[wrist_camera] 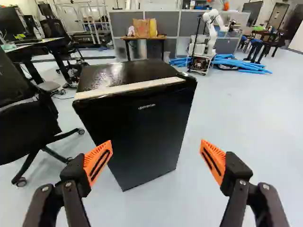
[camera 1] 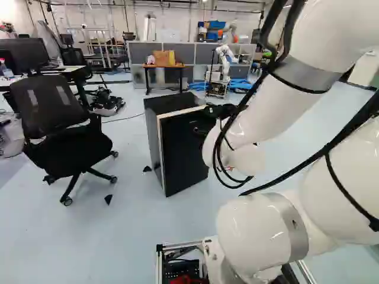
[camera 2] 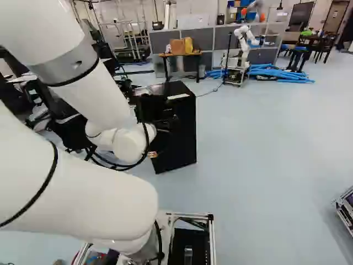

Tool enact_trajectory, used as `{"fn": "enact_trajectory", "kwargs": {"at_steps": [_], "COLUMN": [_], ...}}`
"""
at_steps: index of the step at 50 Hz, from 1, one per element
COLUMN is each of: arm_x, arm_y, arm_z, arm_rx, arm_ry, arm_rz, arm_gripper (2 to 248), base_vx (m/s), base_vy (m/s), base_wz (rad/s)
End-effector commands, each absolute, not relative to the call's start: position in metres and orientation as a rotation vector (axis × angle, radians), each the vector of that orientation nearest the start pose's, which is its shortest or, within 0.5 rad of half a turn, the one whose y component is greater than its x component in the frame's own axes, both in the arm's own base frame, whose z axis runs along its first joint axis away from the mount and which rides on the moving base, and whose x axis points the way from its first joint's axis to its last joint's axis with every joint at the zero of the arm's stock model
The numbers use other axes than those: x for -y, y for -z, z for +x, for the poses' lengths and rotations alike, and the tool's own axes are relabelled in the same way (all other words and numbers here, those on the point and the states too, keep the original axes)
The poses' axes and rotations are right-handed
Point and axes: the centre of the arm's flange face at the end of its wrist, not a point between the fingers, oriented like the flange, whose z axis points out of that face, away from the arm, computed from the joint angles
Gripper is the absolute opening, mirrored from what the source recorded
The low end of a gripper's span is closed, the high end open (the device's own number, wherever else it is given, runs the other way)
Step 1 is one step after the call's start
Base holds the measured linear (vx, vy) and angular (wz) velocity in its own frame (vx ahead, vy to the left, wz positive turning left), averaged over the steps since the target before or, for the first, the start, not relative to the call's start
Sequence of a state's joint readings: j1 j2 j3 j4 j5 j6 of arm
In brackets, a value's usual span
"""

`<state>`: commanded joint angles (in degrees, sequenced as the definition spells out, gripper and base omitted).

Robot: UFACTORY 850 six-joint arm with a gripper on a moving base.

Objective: Grab a drink from the fridge

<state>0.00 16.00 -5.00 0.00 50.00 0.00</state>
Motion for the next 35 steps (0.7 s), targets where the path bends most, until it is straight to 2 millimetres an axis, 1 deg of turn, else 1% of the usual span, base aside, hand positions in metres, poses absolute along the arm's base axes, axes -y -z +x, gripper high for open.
{"fn": "enact_trajectory", "kwargs": {"at_steps": [35], "arm_x": [0.0000], "arm_y": [-0.3656], "arm_z": [0.2703], "arm_rx": [0.000], "arm_ry": [1.824], "arm_rz": [-2.558], "arm_gripper": [247], "base_vx": [0.000], "base_vy": [0.000], "base_wz": [0.000]}}
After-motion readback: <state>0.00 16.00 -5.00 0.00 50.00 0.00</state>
